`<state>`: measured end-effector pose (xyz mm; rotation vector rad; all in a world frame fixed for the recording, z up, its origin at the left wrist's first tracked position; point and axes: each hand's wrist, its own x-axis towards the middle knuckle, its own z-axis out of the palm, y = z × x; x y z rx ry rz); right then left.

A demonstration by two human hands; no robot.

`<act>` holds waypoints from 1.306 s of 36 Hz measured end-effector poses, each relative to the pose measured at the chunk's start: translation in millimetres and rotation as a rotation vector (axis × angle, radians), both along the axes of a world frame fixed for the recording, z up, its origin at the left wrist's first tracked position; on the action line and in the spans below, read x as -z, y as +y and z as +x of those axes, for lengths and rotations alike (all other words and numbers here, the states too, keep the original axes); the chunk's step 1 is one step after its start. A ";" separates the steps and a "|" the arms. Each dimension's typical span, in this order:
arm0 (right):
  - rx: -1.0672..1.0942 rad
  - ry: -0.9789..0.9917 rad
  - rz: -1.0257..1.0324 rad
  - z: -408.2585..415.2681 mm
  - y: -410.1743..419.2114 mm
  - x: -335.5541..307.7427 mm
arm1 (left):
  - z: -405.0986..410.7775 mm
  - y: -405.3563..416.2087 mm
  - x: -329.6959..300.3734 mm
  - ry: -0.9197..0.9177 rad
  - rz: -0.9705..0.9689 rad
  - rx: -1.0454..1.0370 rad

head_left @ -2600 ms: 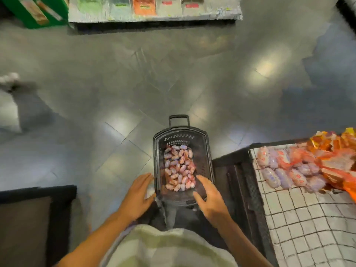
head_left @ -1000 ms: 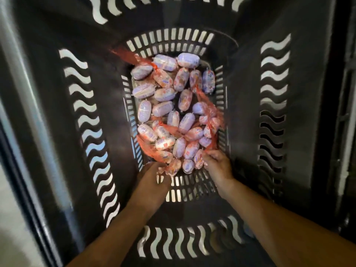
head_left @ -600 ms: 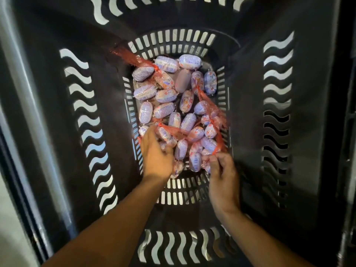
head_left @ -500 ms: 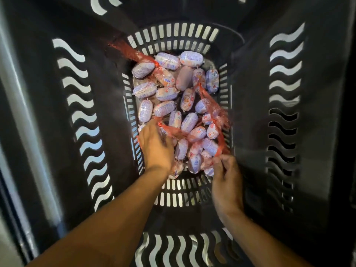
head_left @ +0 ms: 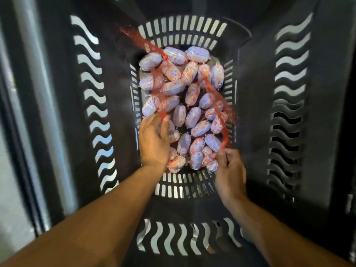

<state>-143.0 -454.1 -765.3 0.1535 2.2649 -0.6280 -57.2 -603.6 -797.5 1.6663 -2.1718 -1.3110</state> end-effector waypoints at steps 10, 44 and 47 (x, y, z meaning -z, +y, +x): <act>-0.056 -0.066 0.081 -4.5 -7.8 -95.5 | 30.3 4.4 -112.8 -0.031 0.090 -0.062; 0.116 0.499 -0.707 21.7 4.6 -727.7 | 67.7 -74.3 -756.8 0.503 0.073 0.126; 0.195 0.518 -0.719 36.7 13.6 -740.7 | 72.7 -76.5 -765.6 0.539 0.098 0.196</act>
